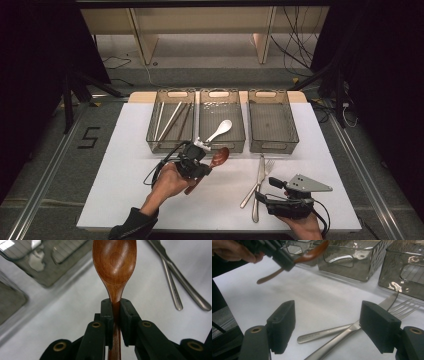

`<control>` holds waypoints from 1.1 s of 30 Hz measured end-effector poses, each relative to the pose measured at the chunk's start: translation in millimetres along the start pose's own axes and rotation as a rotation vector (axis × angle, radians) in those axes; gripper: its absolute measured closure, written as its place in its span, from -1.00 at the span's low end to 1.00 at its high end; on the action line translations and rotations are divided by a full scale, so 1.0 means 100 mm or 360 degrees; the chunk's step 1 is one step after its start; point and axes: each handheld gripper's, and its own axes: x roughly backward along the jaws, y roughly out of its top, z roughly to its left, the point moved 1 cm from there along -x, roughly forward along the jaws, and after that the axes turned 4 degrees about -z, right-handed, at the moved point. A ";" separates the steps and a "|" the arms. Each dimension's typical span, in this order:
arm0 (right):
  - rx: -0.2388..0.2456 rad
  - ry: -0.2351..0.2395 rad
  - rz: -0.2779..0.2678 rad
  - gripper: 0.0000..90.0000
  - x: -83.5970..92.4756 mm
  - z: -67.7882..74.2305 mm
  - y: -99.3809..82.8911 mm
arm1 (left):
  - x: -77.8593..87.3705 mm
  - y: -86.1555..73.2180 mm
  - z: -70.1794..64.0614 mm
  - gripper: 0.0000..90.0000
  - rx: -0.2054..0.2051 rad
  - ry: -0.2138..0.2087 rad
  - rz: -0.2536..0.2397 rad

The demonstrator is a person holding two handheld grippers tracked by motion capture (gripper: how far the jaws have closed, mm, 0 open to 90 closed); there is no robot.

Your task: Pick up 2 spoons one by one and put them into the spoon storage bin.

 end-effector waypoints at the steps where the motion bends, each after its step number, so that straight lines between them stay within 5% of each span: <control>1: 0.0000 0.0000 0.0000 -0.34 0.00 0.00 0.00 | 0.02 0.02 0.02 0.81 0.0008 -0.0002 -0.0020; 11: -0.0004 0.0001 0.0001 -0.34 0.00 0.00 0.00 | 0.09 0.18 0.21 0.81 0.0066 0.0016 -0.0109; 33: -0.0013 0.0009 0.0000 -0.34 0.00 -0.01 0.00 | 0.03 0.84 0.54 0.81 0.0094 0.0094 -0.0215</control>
